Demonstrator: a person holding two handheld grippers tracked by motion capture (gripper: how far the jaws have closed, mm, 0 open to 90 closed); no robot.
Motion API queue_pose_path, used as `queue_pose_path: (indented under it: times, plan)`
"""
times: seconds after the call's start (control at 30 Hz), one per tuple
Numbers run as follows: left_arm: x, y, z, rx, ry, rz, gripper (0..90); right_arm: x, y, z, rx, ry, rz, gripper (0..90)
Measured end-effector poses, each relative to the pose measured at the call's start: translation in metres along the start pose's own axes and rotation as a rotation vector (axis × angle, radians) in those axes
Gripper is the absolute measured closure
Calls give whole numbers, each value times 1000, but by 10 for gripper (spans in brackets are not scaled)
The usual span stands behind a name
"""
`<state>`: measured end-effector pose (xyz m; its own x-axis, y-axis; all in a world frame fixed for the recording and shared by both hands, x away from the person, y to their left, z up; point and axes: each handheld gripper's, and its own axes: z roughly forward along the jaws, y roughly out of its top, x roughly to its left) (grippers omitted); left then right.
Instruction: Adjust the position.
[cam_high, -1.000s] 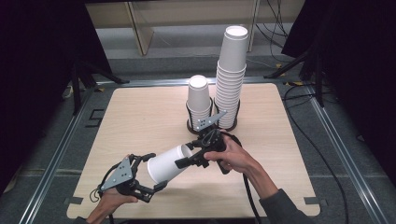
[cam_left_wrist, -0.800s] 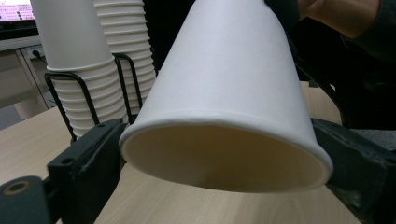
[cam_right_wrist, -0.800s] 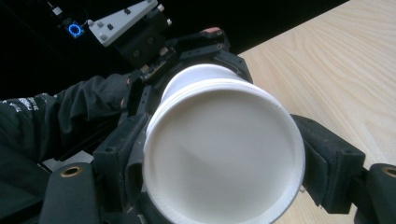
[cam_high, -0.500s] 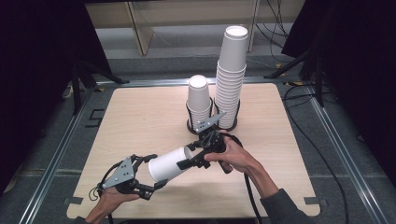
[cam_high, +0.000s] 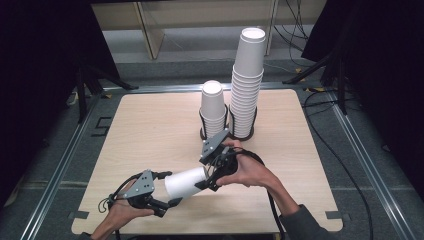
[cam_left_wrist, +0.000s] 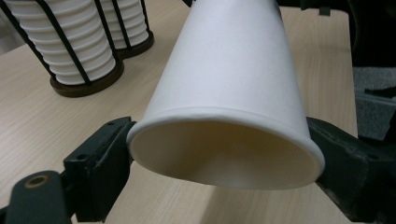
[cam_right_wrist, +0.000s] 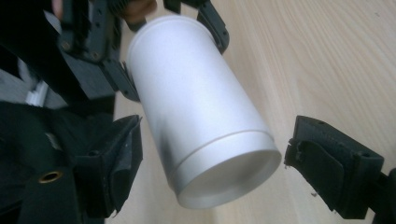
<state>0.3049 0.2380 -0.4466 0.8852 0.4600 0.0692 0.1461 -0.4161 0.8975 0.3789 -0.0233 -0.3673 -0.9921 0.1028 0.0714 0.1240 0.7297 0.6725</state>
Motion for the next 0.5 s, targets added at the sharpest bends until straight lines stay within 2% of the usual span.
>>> queue_pose_path:
  times: [0.03, 0.23, 0.43, 0.5]
  plan:
    - [-1, 0, 1, 3, -5, -9, 127, 4, 1, 2, 31, -11, 15, 179]
    - [-1, 1, 1, 21, -9, -2, 126, 14, 5, 14, 112, -45, -106, 188]
    - [-2, 2, 1, 32, -24, -5, 125, 26, 8, 21, 173, -89, -165, 182]
    - [-2, 3, 1, 30, -32, -5, 125, 23, 9, 25, 191, -100, -239, 185]
